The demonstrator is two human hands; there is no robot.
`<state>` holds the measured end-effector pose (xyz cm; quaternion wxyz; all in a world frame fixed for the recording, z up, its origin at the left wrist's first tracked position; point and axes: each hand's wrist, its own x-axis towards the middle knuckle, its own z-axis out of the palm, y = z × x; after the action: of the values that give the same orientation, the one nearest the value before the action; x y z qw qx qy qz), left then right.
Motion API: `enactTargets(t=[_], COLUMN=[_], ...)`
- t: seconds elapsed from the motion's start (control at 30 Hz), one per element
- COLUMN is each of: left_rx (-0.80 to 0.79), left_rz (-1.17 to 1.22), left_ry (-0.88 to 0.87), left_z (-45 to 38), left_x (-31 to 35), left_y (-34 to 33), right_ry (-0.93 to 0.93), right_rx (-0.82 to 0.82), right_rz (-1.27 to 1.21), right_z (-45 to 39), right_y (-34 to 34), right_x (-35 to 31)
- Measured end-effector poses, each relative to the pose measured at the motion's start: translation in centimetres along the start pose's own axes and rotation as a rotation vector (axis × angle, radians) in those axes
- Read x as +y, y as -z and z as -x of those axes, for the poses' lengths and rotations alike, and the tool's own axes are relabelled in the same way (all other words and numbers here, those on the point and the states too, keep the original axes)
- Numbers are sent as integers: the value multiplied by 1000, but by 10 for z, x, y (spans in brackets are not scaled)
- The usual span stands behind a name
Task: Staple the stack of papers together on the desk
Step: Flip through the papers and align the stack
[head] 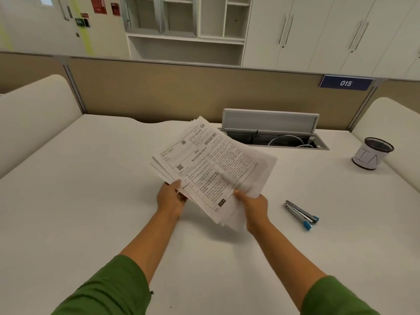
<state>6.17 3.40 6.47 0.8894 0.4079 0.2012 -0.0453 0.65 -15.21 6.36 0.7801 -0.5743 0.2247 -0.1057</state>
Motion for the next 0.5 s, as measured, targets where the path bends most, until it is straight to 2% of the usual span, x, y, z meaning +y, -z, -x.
enactTargets(t=[0.07,0.13,0.3,0.5], left_rx=[20,-15,-250,-322], left_rz=[22,-98,-698,-742], left_ry=[48,14,-134,-253], left_z=[-13,-24,-28,-20], left_x=[26,52,96,97], left_y=[12,24,29,20], right_ry=[75,129,220,236], right_rx=[-25,-43,-145,-213], right_rz=[73,146,296,325], right_z=[-9,-16,-30,-38], right_y=[12,21,29,30], right_x=[-11,-21,-43,-51])
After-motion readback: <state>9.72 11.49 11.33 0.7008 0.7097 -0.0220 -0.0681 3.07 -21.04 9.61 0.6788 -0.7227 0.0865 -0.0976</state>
